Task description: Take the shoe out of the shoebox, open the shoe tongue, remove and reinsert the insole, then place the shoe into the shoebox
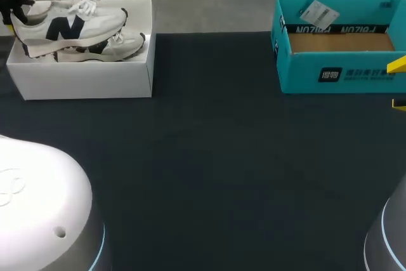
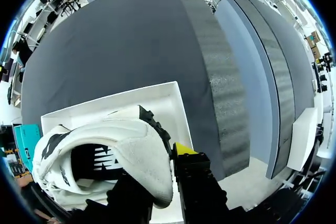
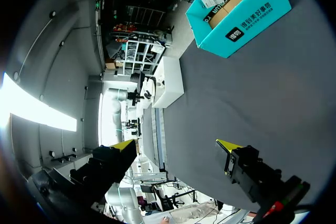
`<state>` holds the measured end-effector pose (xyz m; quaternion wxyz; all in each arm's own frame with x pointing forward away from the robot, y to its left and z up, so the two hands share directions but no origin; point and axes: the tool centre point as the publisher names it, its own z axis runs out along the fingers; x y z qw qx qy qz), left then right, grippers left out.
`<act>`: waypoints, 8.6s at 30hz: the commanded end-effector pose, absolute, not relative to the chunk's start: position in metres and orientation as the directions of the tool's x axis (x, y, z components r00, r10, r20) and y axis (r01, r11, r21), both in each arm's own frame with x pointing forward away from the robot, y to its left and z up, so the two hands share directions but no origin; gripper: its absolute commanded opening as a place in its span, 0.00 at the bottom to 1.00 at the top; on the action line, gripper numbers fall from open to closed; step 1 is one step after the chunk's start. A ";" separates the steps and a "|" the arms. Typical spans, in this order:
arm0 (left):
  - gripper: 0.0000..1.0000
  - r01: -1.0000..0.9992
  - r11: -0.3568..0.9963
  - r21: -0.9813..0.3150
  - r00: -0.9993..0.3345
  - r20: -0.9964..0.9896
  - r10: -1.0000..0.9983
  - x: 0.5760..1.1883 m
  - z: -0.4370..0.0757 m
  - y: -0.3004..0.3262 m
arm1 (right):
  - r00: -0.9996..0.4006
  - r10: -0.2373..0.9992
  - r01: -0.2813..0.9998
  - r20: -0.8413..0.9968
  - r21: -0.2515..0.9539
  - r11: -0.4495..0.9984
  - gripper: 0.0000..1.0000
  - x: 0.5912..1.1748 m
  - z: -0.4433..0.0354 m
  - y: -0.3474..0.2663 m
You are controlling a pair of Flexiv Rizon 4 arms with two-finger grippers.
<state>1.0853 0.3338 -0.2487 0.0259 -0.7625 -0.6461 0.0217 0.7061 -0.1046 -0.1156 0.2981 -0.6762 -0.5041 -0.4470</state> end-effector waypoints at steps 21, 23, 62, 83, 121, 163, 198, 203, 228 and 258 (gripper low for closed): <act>0.00 0.987 -0.159 -0.033 0.159 0.026 0.987 1.073 -0.189 0.328 | 0.094 0.417 0.947 0.904 0.048 -0.317 1.00 0.704 -0.116 -0.104; 0.00 0.987 -0.159 -0.033 0.159 0.026 0.987 1.073 -0.189 0.328 | 0.094 0.417 0.947 0.904 0.048 -0.317 1.00 0.704 -0.116 -0.104; 0.00 0.994 -0.104 -0.043 0.106 0.036 0.994 0.955 -0.157 0.269 | 0.094 0.417 0.947 0.904 0.048 -0.317 1.00 0.704 -0.116 -0.104; 0.00 0.992 -0.107 -0.070 0.109 0.028 0.994 0.871 -0.153 0.196 | 0.094 0.417 0.947 0.904 0.048 -0.317 1.00 0.704 -0.116 -0.104; 0.00 0.981 -0.180 -0.074 0.183 0.041 0.982 0.753 -0.174 0.009 | 0.094 0.417 0.947 0.904 0.048 -0.317 1.00 0.704 -0.116 -0.104; 0.00 0.978 -0.210 -0.015 0.210 0.018 0.977 0.755 -0.304 -0.050 | 0.094 0.417 0.947 0.904 0.048 -0.317 1.00 0.704 -0.116 -0.104; 0.95 0.980 -0.188 0.061 0.182 0.099 0.978 0.764 -0.377 -0.055 | 0.094 0.417 0.947 0.904 0.048 -0.317 1.00 0.704 -0.116 -0.104; 1.00 0.983 -0.173 0.064 0.166 0.102 0.981 0.758 -0.359 -0.054 | 0.094 0.417 0.947 0.904 0.048 -0.317 1.00 0.704 -0.116 -0.104; 1.00 0.925 0.318 -0.206 -0.358 -0.197 0.913 0.761 -0.292 -0.026 | 0.094 0.417 0.947 0.904 0.048 -0.317 1.00 0.704 -0.116 -0.104; 1.00 0.068 0.472 -0.879 -0.968 0.057 0.246 0.756 -0.270 -0.011 | 0.094 0.417 0.947 0.904 0.048 -0.317 1.00 0.704 -0.116 -0.104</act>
